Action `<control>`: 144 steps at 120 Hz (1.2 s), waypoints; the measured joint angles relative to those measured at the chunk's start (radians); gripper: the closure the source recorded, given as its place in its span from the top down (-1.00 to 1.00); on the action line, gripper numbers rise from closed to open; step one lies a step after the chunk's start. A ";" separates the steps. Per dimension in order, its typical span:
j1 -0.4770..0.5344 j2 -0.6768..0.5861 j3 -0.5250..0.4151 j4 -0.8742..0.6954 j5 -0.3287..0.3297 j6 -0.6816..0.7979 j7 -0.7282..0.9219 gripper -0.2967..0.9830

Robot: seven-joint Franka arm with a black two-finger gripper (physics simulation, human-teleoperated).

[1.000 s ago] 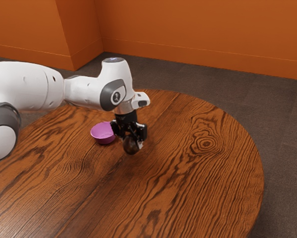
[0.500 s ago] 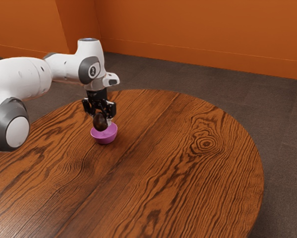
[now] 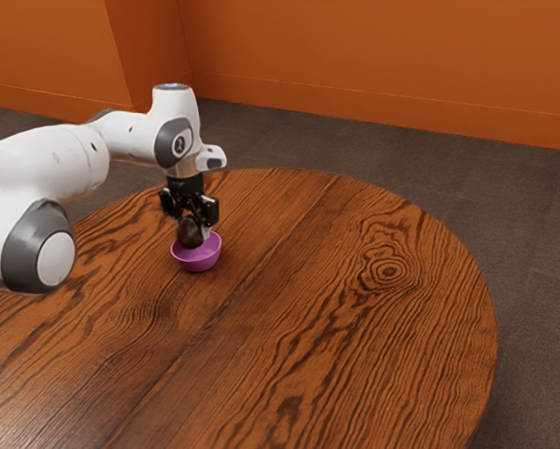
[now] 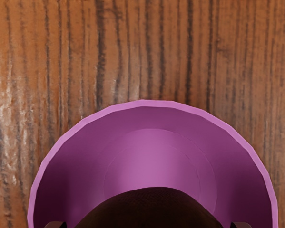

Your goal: Place the pear in the bowl.

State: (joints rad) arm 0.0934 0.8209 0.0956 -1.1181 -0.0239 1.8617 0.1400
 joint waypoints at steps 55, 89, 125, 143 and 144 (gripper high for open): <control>0.006 0.029 -0.015 0.003 -0.008 0.042 0.026 0.33; -0.020 -0.114 -0.017 -0.070 -0.029 -0.027 0.038 0.46; -0.047 -0.609 -0.032 -0.556 -0.053 -0.049 0.024 0.50; -0.065 -0.679 -0.054 -0.502 -0.018 -0.115 -0.016 0.51; -0.065 -0.680 -0.055 -0.494 -0.017 -0.121 -0.018 0.51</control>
State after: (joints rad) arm 0.0282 0.1410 0.0410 -1.6123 -0.0405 1.7408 0.1217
